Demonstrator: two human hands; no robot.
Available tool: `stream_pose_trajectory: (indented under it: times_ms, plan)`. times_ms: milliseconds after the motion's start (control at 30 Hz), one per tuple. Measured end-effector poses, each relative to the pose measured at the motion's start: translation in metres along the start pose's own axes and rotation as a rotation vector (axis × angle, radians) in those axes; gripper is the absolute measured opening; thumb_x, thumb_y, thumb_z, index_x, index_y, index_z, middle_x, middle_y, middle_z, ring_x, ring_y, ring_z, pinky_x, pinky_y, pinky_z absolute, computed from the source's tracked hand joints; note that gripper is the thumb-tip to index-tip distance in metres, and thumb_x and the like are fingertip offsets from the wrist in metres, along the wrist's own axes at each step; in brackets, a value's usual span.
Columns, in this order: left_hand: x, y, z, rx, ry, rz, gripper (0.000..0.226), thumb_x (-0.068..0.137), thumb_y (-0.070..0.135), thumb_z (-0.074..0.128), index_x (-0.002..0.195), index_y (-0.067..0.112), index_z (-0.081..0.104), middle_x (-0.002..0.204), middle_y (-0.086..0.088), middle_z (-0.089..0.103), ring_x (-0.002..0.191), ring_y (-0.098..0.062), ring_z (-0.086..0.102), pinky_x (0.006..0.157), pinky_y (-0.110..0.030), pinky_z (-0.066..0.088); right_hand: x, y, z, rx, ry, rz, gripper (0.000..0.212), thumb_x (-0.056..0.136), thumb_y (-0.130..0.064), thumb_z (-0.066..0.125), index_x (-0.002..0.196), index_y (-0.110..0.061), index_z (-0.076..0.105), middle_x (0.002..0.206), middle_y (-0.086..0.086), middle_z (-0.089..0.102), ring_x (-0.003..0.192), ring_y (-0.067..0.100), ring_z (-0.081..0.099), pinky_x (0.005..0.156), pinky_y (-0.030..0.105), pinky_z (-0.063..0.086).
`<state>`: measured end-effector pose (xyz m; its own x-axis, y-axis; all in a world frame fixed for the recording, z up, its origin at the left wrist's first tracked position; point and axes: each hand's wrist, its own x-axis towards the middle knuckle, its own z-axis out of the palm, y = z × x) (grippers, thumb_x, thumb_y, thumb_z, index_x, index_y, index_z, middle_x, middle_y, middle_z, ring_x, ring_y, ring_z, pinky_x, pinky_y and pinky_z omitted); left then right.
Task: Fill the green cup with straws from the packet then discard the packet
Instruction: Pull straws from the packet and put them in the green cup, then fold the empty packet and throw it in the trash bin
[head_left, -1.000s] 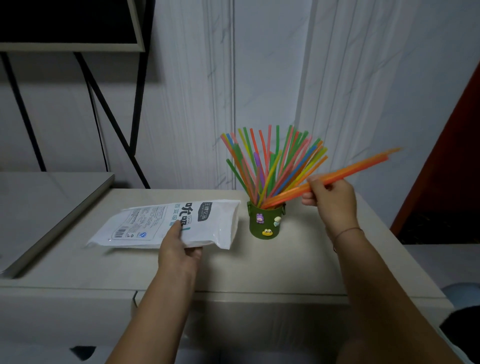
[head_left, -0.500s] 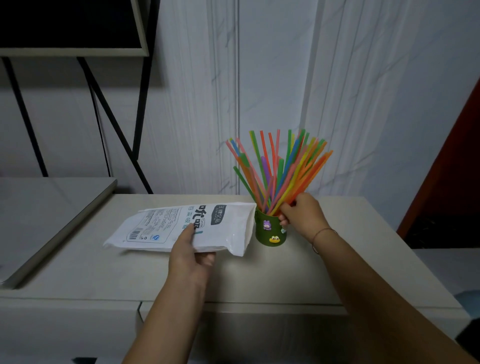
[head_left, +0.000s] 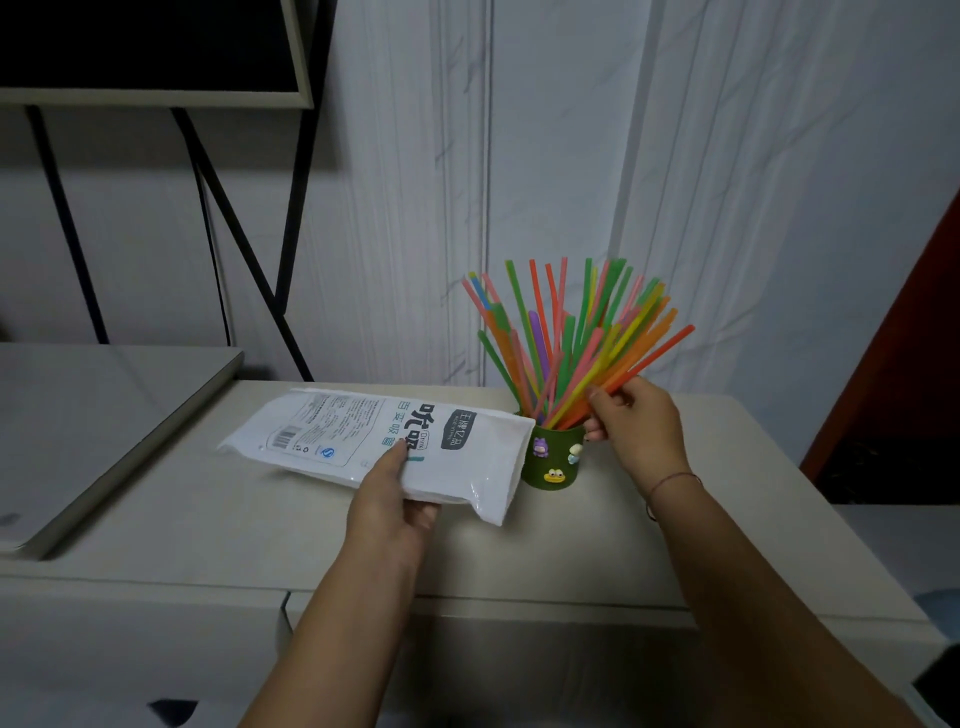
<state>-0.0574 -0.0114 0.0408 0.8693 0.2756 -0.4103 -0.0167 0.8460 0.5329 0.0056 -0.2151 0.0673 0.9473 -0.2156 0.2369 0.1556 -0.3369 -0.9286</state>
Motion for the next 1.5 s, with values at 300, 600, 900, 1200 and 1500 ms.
stream_pose_trajectory:
  times_ms: [300,600,900,1200,1500]
  plan:
    - [-0.005,0.013,-0.013,0.214,-0.077,-0.077,0.026,0.089,0.0,0.057,0.112,0.012,0.06,0.108,-0.011,0.07,0.105,-0.027,0.065,0.085,-0.046,0.055,-0.012,-0.003,-0.014,0.029,-0.165,0.142,0.022,0.081,-0.013,0.069,0.093,-0.008,0.051,0.074,0.013,0.062,0.053,0.017,0.06,0.053,0.026,0.054]
    - [-0.023,0.044,-0.042,0.751,-0.376,-0.129,0.046,0.071,0.009,0.071,0.117,0.005,0.065,0.109,-0.015,0.072,0.096,-0.03,0.071,0.074,-0.037,0.06,-0.061,-0.013,-0.02,0.156,-0.644,0.42,0.027,0.09,-0.031,0.058,0.093,-0.005,0.064,0.086,0.012,0.071,0.068,0.013,0.07,0.066,0.027,0.059]
    - [-0.041,0.049,-0.061,0.975,-0.521,-0.254,0.037,0.081,0.019,0.073,0.116,0.006,0.068,0.115,-0.019,0.069,0.104,-0.033,0.068,0.087,-0.04,0.056,-0.087,-0.017,0.028,0.333,-0.685,0.307,0.015,0.089,-0.011,0.058,0.102,-0.009,0.066,0.101,0.011,0.072,0.087,0.023,0.069,0.083,0.041,0.055]
    - [-0.035,0.069,-0.074,0.908,-0.299,0.052,0.025,0.096,0.015,0.053,0.104,0.004,0.073,0.089,-0.016,0.075,0.057,-0.016,0.064,0.053,-0.024,0.054,-0.083,-0.018,0.033,0.28,-0.688,0.213,0.013,0.091,-0.016,0.057,0.096,-0.01,0.067,0.083,0.017,0.068,0.066,0.024,0.057,0.047,0.021,0.049]
    - [-0.029,0.069,-0.074,0.826,-0.274,0.153,0.022,0.092,0.011,0.057,0.108,0.004,0.071,0.095,-0.012,0.076,0.072,-0.016,0.073,0.057,-0.021,0.055,-0.078,-0.014,0.039,0.438,-0.621,0.173,0.022,0.091,-0.003,0.053,0.108,0.002,0.065,0.084,0.018,0.068,0.065,0.021,0.06,0.06,0.029,0.052]
